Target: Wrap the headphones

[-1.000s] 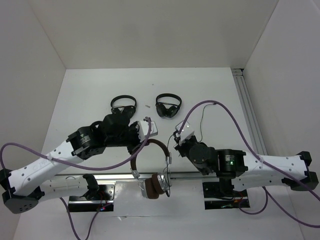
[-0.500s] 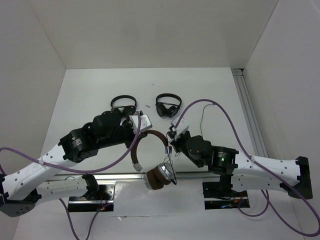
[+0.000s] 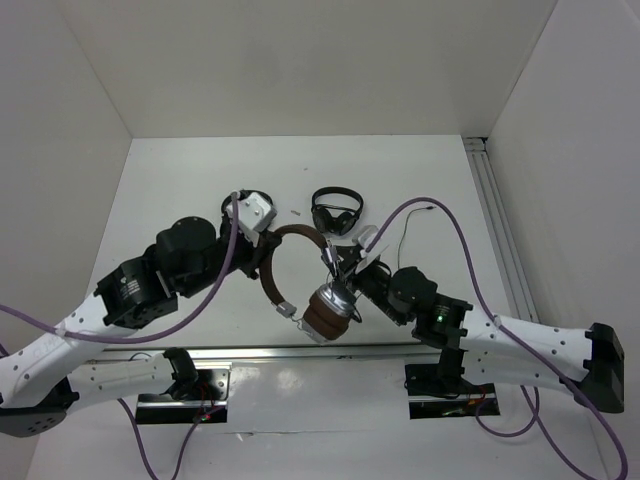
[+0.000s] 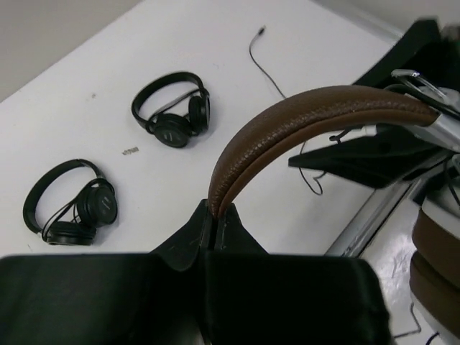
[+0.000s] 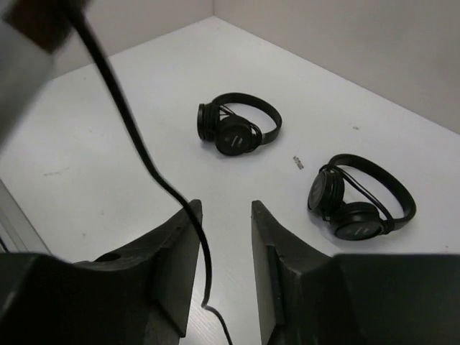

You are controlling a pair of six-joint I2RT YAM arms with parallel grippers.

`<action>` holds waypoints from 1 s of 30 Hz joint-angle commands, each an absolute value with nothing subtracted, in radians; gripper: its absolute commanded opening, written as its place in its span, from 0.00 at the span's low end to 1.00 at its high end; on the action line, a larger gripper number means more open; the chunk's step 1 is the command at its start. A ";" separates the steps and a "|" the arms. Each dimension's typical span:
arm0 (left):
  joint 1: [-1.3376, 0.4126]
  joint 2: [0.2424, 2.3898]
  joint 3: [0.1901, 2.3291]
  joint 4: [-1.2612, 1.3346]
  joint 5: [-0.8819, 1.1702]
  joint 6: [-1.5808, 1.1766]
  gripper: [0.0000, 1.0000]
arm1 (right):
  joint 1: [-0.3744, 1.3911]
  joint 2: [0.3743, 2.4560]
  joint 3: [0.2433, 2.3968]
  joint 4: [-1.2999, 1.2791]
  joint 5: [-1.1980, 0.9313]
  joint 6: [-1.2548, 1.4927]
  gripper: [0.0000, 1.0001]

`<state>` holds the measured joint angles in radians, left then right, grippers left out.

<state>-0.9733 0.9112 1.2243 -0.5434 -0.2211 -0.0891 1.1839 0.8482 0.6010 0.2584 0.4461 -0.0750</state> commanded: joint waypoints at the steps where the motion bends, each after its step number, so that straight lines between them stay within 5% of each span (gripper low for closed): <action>1: -0.969 0.887 1.290 -0.368 -0.285 -0.199 0.00 | 1.113 0.906 0.586 0.426 0.318 -0.061 0.42; 18: -0.969 0.857 1.411 -0.416 -0.448 -0.396 0.00 | 0.726 1.255 0.405 0.965 -0.161 0.218 0.47; 28: -0.969 0.894 1.477 -0.426 -0.633 -0.505 0.00 | 0.672 1.459 0.347 1.158 -0.249 0.298 0.33; 30: -0.969 0.925 1.488 -0.426 -0.695 -0.526 0.00 | 0.663 1.502 0.338 1.192 -0.249 0.307 0.22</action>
